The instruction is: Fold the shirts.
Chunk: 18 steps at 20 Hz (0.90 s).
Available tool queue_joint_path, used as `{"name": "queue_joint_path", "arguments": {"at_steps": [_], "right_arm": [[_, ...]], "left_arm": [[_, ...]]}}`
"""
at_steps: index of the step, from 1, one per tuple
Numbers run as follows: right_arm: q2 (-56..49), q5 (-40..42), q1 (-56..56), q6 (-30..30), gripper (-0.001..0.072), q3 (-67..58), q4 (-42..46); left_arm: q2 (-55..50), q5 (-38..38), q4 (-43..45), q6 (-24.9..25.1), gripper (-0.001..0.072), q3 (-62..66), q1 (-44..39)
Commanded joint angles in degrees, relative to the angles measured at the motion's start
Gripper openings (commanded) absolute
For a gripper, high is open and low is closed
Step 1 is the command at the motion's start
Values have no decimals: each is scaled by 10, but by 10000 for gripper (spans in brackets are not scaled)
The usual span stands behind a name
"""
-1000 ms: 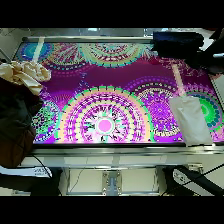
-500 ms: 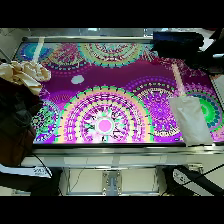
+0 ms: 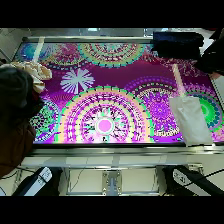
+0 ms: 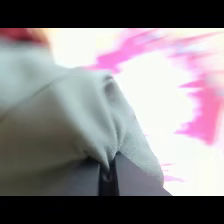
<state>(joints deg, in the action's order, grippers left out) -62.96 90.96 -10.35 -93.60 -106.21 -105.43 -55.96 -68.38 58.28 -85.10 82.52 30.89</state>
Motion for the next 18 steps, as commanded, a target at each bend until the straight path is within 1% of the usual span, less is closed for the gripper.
{"name": "queue_joint_path", "arguments": {"at_steps": [1,2,4,8,9,10,11,12,13,15,16,17,18], "right_arm": [[1,29,0,-17,619,-92,40],[1,27,0,-21,619,-114,59],[5,25,0,-21,620,-130,87],[3,30,0,-20,619,-130,101],[3,29,0,-21,619,-129,101],[3,28,0,-21,619,-123,103],[3,28,0,-21,620,-117,106],[3,28,0,-21,620,-110,115],[3,28,0,-21,620,-103,126],[3,27,0,-21,620,-84,148],[2,27,0,-21,620,-72,151],[-2,30,0,-21,620,-58,150],[-7,30,0,-21,620,-41,150]], "left_arm": [[67,24,-257,78,9,0,-40],[68,23,-275,80,9,0,-69],[59,21,-271,80,10,-2,-150],[3,22,-268,81,10,-29,-355],[-22,24,-268,92,11,-33,-406],[-53,28,-266,112,108,-34,-453],[-81,43,-266,132,442,-34,-487],[-104,74,-266,150,720,-34,-506],[-123,110,-267,151,707,-34,-510],[-139,169,-255,150,708,-34,-481],[-143,178,-218,139,707,-34,-455],[-146,165,-153,99,706,-34,-431],[-154,120,-63,33,705,-35,-410]]}}
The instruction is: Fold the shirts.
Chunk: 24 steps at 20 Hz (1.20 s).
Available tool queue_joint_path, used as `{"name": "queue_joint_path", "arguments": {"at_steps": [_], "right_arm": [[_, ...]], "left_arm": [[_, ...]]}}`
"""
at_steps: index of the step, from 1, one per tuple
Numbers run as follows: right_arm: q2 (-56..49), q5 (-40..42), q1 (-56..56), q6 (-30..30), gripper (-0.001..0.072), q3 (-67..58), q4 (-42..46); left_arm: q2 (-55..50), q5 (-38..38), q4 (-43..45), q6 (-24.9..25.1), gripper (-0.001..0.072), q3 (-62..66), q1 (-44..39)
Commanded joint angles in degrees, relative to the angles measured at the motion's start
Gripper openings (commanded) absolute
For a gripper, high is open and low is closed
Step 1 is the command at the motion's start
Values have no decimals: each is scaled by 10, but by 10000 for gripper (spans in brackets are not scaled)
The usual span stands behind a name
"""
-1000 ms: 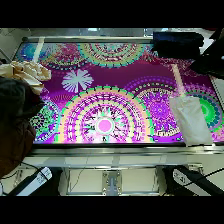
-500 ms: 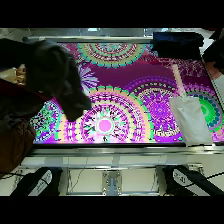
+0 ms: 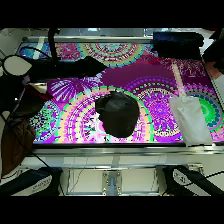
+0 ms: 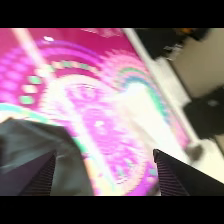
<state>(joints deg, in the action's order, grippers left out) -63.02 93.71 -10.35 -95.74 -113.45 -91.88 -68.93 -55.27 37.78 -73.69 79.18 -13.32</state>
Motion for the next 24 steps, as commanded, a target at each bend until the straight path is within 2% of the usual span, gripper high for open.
{"name": "queue_joint_path", "arguments": {"at_steps": [1,2,3,5,7,9,10,12,15,17,19,23,24], "right_arm": [[-12,2,0,0,620,51,14],[-20,2,0,1,620,77,7],[-27,0,0,1,620,104,-6],[-45,-11,0,2,620,164,-62],[-63,-35,9,4,620,222,-116],[-81,-66,37,5,619,272,-120],[-90,-79,51,5,620,289,-118],[-112,-90,78,5,620,302,-115],[-133,-101,107,5,620,302,-113],[-133,-113,116,5,620,301,-113],[-133,-114,118,5,619,301,-113],[-133,-116,118,5,620,301,-113],[-133,-117,118,5,619,301,-113]], "left_arm": [[-35,-70,220,-134,703,-3,43],[-46,-134,277,-165,703,-14,48],[-55,-173,289,-163,703,-37,47],[-57,-168,250,-153,702,-111,32],[-57,-102,197,-123,703,-191,-2],[-58,-5,137,-121,703,-257,-45],[-59,45,118,-101,702,-278,-71],[-65,119,115,-74,702,-296,-124],[-86,178,115,-17,702,-296,-189],[-108,240,115,-11,702,-296,-214],[-124,270,114,-12,703,-296,-219],[-130,270,114,-12,702,-296,-219],[-130,269,114,-12,679,-296,-219]]}}
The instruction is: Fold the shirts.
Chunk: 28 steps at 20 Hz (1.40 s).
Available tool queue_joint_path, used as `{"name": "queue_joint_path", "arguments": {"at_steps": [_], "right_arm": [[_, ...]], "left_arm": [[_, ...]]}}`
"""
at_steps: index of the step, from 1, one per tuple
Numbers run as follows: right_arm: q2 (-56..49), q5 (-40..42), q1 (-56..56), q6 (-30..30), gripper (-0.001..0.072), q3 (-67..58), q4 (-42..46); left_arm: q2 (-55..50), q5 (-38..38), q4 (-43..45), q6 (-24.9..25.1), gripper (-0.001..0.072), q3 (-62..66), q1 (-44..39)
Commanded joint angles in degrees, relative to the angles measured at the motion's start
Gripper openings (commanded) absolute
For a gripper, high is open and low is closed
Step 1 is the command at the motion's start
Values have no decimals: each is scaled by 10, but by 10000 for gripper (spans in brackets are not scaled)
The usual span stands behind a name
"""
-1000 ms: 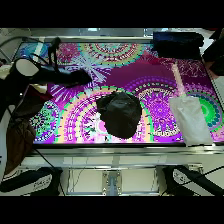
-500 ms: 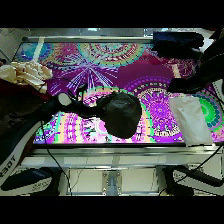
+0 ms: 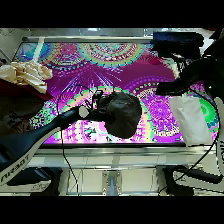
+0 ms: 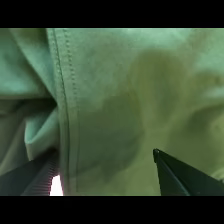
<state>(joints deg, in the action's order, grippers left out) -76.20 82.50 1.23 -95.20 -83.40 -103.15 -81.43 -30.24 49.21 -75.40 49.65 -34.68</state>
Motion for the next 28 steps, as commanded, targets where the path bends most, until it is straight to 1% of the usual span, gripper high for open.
{"name": "queue_joint_path", "arguments": {"at_steps": [1,2,3,5,7,10,12,15,17,19,20,22,24,25,26,28], "right_arm": [[-1,-5,2,0,620,1,-1],[-1,-4,2,0,619,1,-1],[-1,-3,2,0,620,1,-1],[-1,-3,2,0,620,1,0],[-1,-2,2,0,619,1,0],[-1,-12,3,0,620,1,-1],[-2,-48,3,0,620,6,-2],[-10,-116,22,2,619,42,-3],[-42,-143,52,2,619,66,-5],[-89,-161,82,2,619,77,-5],[-116,-168,99,2,619,77,-10],[-158,-200,133,2,619,77,-34],[-190,-260,168,1,617,77,-76],[-203,-290,183,1,600,75,-95],[-219,-313,198,1,559,66,-113],[-251,-321,219,-3,548,26,-133]], "left_arm": [[-5,16,-1,4,454,0,-6],[-4,6,-7,5,135,0,-5],[1,-5,-15,4,17,1,-4],[31,-26,-17,5,10,1,3],[87,-51,-12,5,9,1,24],[191,-134,-12,5,10,1,83],[256,-185,-13,4,9,1,116],[346,-180,-12,4,9,1,146],[393,-167,-13,1,9,1,171],[427,-154,-13,-28,9,1,194],[440,-154,-12,-28,9,1,201],[454,-156,-12,-28,9,0,205],[455,-178,-12,-28,9,0,205],[453,-195,-3,-28,9,0,205],[451,-212,10,-29,9,0,205],[450,-220,49,-63,9,0,205]]}}
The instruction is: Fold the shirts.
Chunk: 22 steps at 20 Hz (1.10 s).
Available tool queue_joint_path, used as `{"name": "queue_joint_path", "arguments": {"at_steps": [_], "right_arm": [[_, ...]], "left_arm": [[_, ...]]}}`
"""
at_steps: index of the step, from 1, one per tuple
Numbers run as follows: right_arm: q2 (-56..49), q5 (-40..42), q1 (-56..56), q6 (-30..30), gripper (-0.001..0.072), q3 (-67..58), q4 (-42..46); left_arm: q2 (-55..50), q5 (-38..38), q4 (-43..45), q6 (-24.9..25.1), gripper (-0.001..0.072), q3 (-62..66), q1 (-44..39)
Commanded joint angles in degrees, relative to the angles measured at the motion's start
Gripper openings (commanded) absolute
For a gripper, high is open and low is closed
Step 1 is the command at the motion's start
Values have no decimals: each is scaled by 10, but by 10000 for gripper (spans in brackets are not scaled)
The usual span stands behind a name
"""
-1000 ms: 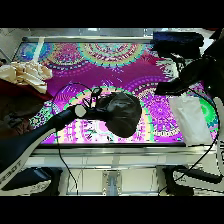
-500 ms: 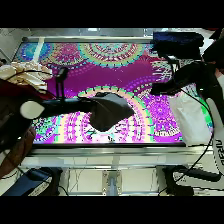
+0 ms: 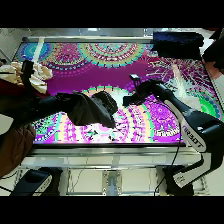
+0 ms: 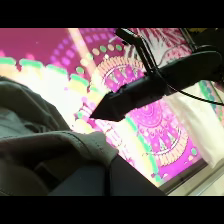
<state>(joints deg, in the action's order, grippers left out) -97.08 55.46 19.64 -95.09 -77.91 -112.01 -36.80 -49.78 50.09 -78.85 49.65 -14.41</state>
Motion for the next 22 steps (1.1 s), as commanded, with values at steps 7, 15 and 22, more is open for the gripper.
{"name": "queue_joint_path", "arguments": {"at_steps": [7,15,22], "right_arm": [[-114,-9,39,15,499,-128,-50],[-114,-10,39,19,370,-128,-2],[-132,-18,40,31,245,-128,-27]], "left_arm": [[3,-26,80,-52,9,0,2],[2,-26,80,-52,9,0,2],[2,-26,80,-52,9,0,2]]}}
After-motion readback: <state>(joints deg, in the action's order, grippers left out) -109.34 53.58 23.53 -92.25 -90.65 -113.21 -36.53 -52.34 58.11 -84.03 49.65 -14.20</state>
